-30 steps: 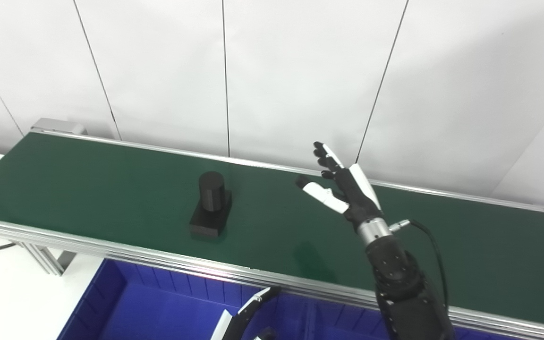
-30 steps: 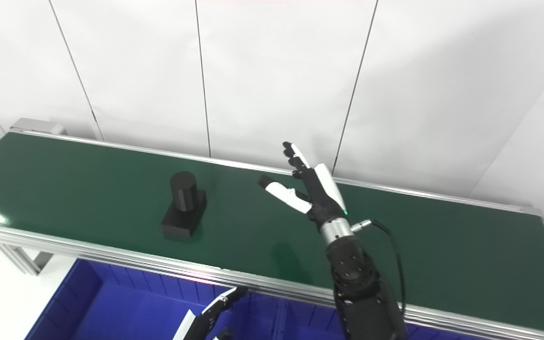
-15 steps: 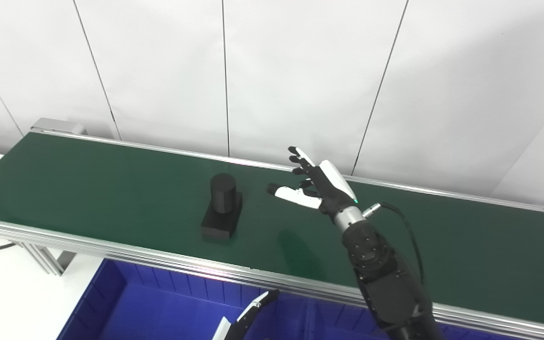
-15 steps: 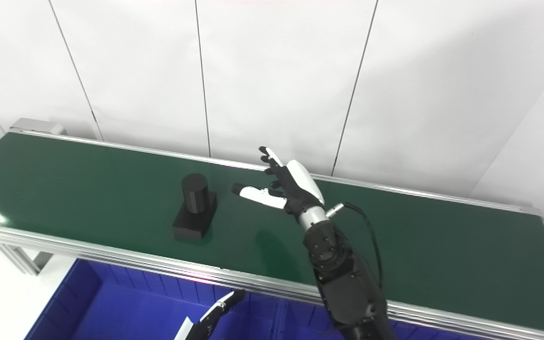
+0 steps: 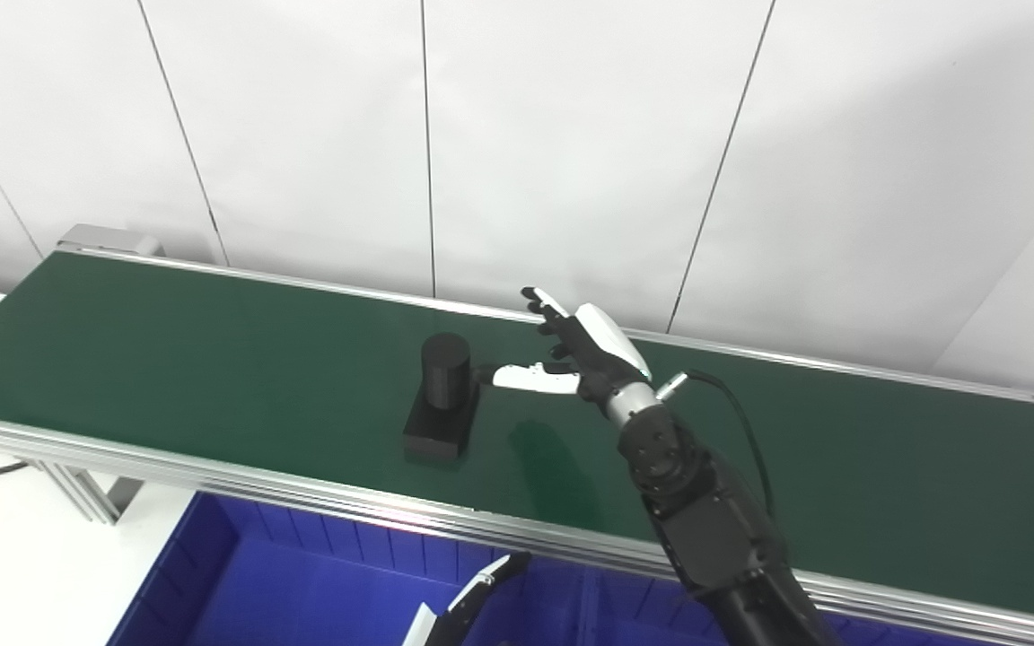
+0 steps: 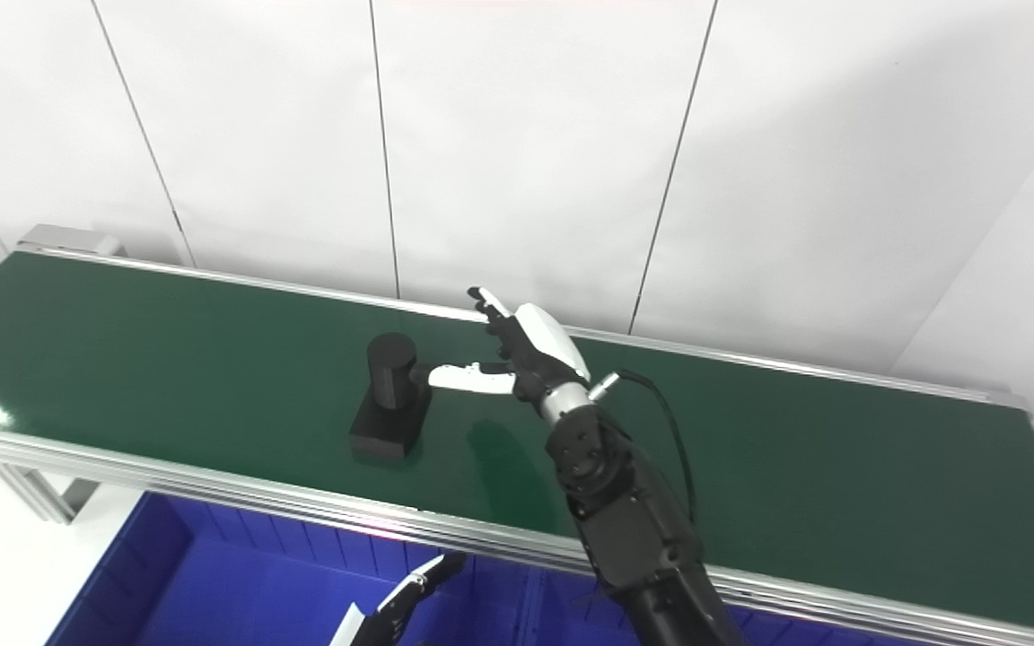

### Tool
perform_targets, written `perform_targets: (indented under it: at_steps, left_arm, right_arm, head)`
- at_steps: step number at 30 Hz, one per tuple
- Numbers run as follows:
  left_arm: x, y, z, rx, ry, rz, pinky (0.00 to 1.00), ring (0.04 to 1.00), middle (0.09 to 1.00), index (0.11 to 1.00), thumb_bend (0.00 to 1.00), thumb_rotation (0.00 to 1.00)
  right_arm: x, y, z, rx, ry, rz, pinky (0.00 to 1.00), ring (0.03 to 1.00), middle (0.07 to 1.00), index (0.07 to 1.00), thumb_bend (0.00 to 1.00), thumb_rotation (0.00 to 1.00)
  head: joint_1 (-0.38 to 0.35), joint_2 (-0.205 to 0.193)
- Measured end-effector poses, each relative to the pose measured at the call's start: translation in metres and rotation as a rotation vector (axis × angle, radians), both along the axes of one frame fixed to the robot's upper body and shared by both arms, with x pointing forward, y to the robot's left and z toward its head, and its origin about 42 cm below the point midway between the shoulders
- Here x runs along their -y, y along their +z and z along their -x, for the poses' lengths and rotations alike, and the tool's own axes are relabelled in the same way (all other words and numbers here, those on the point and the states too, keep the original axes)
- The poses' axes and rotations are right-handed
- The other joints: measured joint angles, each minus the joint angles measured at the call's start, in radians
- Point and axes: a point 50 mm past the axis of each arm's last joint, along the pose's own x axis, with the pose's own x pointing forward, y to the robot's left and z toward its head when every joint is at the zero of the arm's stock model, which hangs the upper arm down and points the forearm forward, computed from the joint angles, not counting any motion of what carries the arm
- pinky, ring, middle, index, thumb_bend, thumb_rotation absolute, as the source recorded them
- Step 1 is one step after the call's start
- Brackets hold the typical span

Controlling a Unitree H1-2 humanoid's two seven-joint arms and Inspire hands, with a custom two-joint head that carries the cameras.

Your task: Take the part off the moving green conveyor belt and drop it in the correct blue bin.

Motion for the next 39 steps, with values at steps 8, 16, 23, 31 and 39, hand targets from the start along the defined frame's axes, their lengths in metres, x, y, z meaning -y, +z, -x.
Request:
perform_targets:
  at_steps: [8,16,23,31,39]
  left_arm:
    - [0.001,0.002,0.008,-0.012,-0.013,0.020,0.96,0.925,0.900,0.862,0.89,1.00]
    - [0.005,0.005,0.010,-0.008,-0.041,0.030,0.95,0.928,0.909,0.872,0.86,1.00]
    - [0.006,0.007,0.014,-0.005,-0.047,0.028,0.93,0.911,0.894,0.860,0.84,1.00]
    - [0.006,0.009,0.015,0.005,-0.045,0.018,0.94,0.904,0.881,0.855,0.82,1.00]
    - [0.005,0.011,0.014,0.009,-0.034,0.031,0.96,0.924,0.900,0.870,0.85,1.00]
  right_arm:
    - [-0.015,-0.016,-0.005,-0.052,-0.020,0.037,0.76,0.872,0.937,0.966,1.00,0.53]
    - [-0.028,-0.018,-0.011,-0.064,-0.010,0.072,0.80,0.892,0.945,0.980,1.00,0.47]
    - [-0.035,-0.028,-0.008,-0.074,-0.009,0.087,0.83,0.904,0.950,0.985,1.00,0.43]
    - [-0.045,-0.031,-0.007,-0.027,-0.047,0.089,0.49,0.531,0.600,0.774,0.61,0.03]
    - [-0.058,-0.040,0.005,0.071,-0.093,-0.005,0.29,0.367,0.460,0.546,0.51,0.00]
  head:
    - [0.011,0.012]
    - [0.017,0.018]
    - [0.031,0.032]
    - [0.025,0.040]
    - [0.003,0.032]
